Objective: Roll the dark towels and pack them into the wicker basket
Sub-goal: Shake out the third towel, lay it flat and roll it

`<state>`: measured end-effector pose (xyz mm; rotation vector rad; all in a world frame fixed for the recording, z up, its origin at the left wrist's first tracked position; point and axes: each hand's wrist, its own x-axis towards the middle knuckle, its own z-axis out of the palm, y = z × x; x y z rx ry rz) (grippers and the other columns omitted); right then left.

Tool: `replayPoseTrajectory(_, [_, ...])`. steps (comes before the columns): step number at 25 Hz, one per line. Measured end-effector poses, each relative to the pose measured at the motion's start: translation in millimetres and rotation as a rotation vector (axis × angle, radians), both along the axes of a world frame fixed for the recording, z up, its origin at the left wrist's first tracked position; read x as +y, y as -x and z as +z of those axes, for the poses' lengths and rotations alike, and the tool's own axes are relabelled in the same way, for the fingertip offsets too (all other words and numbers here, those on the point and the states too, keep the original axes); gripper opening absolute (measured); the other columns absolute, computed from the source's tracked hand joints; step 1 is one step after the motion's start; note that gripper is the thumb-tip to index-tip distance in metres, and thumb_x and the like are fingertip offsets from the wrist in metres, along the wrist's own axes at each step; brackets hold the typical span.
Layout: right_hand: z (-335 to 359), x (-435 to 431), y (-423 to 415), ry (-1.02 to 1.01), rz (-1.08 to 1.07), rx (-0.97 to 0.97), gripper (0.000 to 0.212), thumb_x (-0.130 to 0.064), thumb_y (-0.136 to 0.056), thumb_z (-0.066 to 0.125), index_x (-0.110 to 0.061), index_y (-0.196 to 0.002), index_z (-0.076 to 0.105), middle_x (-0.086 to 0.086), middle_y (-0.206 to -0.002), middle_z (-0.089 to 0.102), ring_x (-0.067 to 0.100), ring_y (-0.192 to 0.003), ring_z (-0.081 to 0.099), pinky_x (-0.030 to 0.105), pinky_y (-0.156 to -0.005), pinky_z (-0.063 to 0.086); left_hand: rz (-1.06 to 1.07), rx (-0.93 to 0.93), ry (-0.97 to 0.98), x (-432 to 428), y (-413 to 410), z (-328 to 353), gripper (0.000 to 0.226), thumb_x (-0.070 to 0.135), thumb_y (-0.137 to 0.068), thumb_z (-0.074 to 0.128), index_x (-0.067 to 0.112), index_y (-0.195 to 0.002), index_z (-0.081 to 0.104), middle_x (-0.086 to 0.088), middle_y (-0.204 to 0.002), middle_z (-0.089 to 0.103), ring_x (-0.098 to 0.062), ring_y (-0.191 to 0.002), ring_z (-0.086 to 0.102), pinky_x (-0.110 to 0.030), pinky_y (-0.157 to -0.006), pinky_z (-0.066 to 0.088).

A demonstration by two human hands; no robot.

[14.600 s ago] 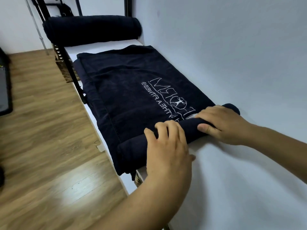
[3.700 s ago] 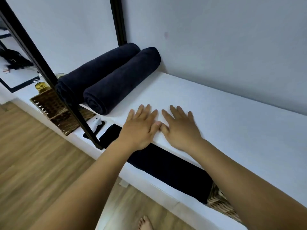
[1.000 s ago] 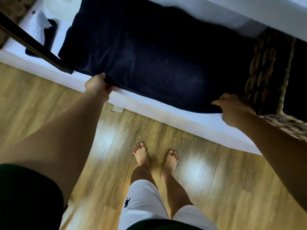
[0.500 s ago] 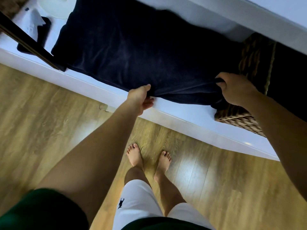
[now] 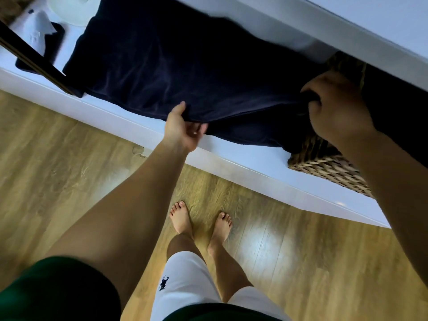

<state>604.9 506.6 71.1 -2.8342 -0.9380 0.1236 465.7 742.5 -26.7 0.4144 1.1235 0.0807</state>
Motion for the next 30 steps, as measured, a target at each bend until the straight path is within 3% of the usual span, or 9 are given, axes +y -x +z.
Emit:
replayPoseTrajectory(4, [-26,2,66,0.051,0.329,-0.042,0.033,-0.008,-0.075,0.059,-0.008,-0.106,0.069,0.013,-0.109,0.065,0.038,-0.092,0.065,0.043,-0.071,0.058,-0.442,-0.192,0.183,-81,0,36,0.057,0.057,-0.085,0.064,0.011,-0.118,0.065,-0.009,-0.104,0.070,-0.023,-0.094,0.069,-0.043,-0.089,0.055])
replayPoseTrajectory(7, [-44,-3,108,-0.101,0.401,0.112,0.032,-0.020,-0.074,0.068,-0.013,-0.104,0.074,0.003,-0.108,0.070,0.028,-0.097,0.065,0.040,-0.083,0.055,-0.423,-0.225,0.242,-111,14,32,0.041,0.039,-0.092,0.063,0.005,-0.114,0.069,-0.011,-0.109,0.072,-0.025,-0.102,0.069,-0.037,-0.094,0.054])
replayPoseTrajectory(10, [-52,-12,126,-0.607,-0.221,0.468,0.031,-0.036,-0.091,0.064,-0.017,-0.115,0.070,-0.002,-0.119,0.068,0.009,-0.109,0.063,0.021,-0.094,0.049,-0.350,-0.131,0.111,-100,32,19,0.037,0.024,-0.090,0.066,0.005,-0.122,0.067,-0.012,-0.118,0.072,-0.030,-0.113,0.067,-0.044,-0.105,0.048])
replayPoseTrajectory(12, [-63,-5,115,-0.841,-0.784,0.978,0.044,-0.041,-0.091,0.069,-0.021,-0.129,0.061,-0.001,-0.130,0.064,0.014,-0.116,0.062,0.032,-0.103,0.048,-0.362,-0.172,0.059,-90,45,28,0.032,0.018,-0.093,0.064,0.006,-0.122,0.067,-0.009,-0.116,0.073,-0.025,-0.108,0.069,-0.039,-0.095,0.053])
replayPoseTrajectory(14, [-76,10,98,-1.060,-0.971,1.507,0.052,-0.045,-0.088,0.069,-0.019,-0.132,0.061,0.004,-0.128,0.068,0.025,-0.117,0.066,0.047,-0.104,0.048,-0.389,-0.187,0.097,-85,62,41,0.032,0.017,-0.095,0.061,0.008,-0.125,0.065,-0.009,-0.118,0.072,-0.024,-0.105,0.070,-0.036,-0.086,0.055])
replayPoseTrajectory(15, [-78,20,86,-1.160,-1.018,1.574,0.050,-0.046,-0.089,0.067,-0.016,-0.129,0.065,0.008,-0.123,0.071,0.028,-0.113,0.068,0.045,-0.099,0.051,-0.393,-0.178,0.116,-83,73,44,0.032,0.017,-0.095,0.060,0.009,-0.126,0.065,-0.009,-0.119,0.072,-0.023,-0.105,0.071,-0.036,-0.085,0.055])
replayPoseTrajectory(20, [-74,36,28,-1.275,-1.227,1.379,0.035,-0.032,-0.094,0.067,-0.011,-0.122,0.067,0.015,-0.116,0.073,0.035,-0.103,0.070,0.045,-0.072,0.059,-0.202,-0.126,0.037,-44,131,39,0.041,0.020,-0.092,0.062,0.013,-0.132,0.062,-0.009,-0.120,0.071,-0.024,-0.103,0.070,-0.037,-0.085,0.055])
replayPoseTrajectory(25, [-39,12,50,-1.008,-0.940,1.228,0.029,-0.016,-0.094,0.068,-0.009,-0.121,0.068,0.007,-0.112,0.076,0.021,-0.097,0.075,0.034,-0.067,0.062,-0.165,-0.058,-0.249,-11,159,58,0.041,0.024,-0.082,0.071,0.011,-0.121,0.066,-0.013,-0.116,0.071,-0.027,-0.095,0.065,-0.041,-0.088,0.041])
replayPoseTrajectory(30, [57,-13,84,-1.100,-0.696,1.220,0.016,-0.005,-0.097,0.054,-0.011,-0.087,0.065,0.000,-0.086,0.076,0.016,-0.083,0.072,0.032,-0.066,0.061,0.000,-0.112,-0.441,-1,178,136,0.025,0.017,-0.093,0.057,0.013,-0.116,0.067,-0.005,-0.106,0.075,-0.017,-0.088,0.073,-0.028,-0.071,0.060])
